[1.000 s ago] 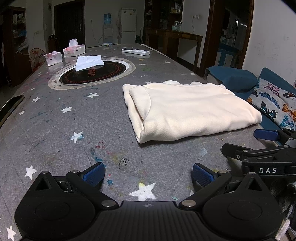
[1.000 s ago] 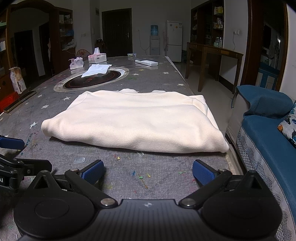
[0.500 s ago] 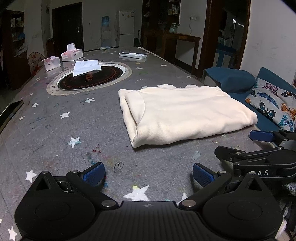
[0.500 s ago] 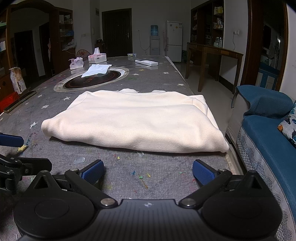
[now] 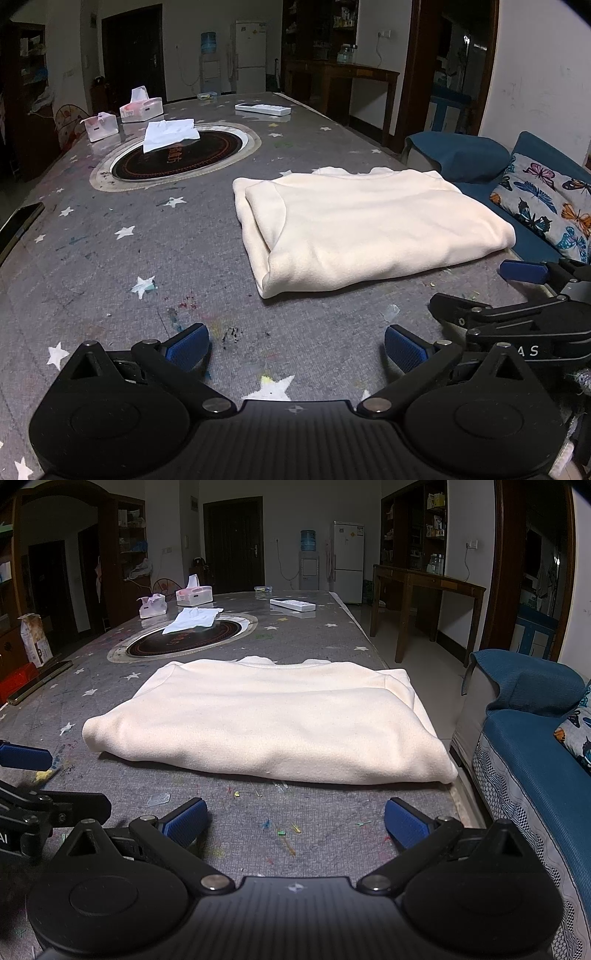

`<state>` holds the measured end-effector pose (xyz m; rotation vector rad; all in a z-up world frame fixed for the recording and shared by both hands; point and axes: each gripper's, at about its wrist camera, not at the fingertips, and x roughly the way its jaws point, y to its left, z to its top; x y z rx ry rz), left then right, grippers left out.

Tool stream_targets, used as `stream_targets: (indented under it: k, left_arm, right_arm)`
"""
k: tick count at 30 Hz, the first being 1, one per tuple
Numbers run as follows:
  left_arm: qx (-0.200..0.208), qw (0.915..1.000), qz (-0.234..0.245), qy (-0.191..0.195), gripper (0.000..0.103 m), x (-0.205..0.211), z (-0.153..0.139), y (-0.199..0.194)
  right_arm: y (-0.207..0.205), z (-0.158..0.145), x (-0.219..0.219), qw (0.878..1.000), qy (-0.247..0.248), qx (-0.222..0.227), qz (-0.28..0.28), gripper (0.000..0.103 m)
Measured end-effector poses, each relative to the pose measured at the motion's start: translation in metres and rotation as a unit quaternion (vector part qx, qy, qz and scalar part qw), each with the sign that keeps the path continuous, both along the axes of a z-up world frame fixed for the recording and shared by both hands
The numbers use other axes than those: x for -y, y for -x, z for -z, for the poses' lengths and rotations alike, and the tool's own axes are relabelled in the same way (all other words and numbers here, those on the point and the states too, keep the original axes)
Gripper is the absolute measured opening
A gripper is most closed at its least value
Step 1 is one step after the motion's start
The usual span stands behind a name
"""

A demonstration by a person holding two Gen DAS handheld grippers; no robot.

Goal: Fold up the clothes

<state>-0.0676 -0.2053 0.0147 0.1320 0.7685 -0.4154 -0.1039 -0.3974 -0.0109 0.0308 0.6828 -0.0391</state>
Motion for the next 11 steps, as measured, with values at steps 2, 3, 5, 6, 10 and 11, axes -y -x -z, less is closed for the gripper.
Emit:
stream_targets:
  k: [2, 3, 5, 6, 10, 11]
  left_arm:
    - [0.0, 1.0, 0.0, 0.0, 0.103, 0.0, -0.0001, -0.0002]
    - [0.001, 1.0, 0.0, 0.001, 0.103, 0.0001, -0.0001, 0.0001]
    - [0.002, 1.0, 0.0, 0.001, 0.103, 0.0002, -0.0005, -0.0004]
    - [0.002, 1.0, -0.001, 0.001, 0.103, 0.0003, -0.0007, -0.0008]
    - [0.001, 1.0, 0.0, 0.001, 0.103, 0.0007, -0.0007, -0.0016]
    - [0.001, 1.0, 0.001, 0.0, 0.103, 0.0007, -0.0005, -0.0018]
  right_arm:
    - [0.0, 0.0, 0.0, 1.0, 0.0, 0.0, 0.0, 0.103]
    - [0.0, 0.0, 0.0, 1.0, 0.0, 0.0, 0.0, 0.103]
    - [0.0, 0.0, 0.0, 1.0, 0.0, 0.0, 0.0, 0.103]
    - [0.0, 0.0, 0.0, 1.0, 0.0, 0.0, 0.0, 0.103]
    - [0.0, 0.0, 0.0001, 1.0, 0.0, 0.0, 0.0, 0.103]
    - [0.0, 0.0, 0.0001, 1.0, 0.0, 0.0, 0.0, 0.103]
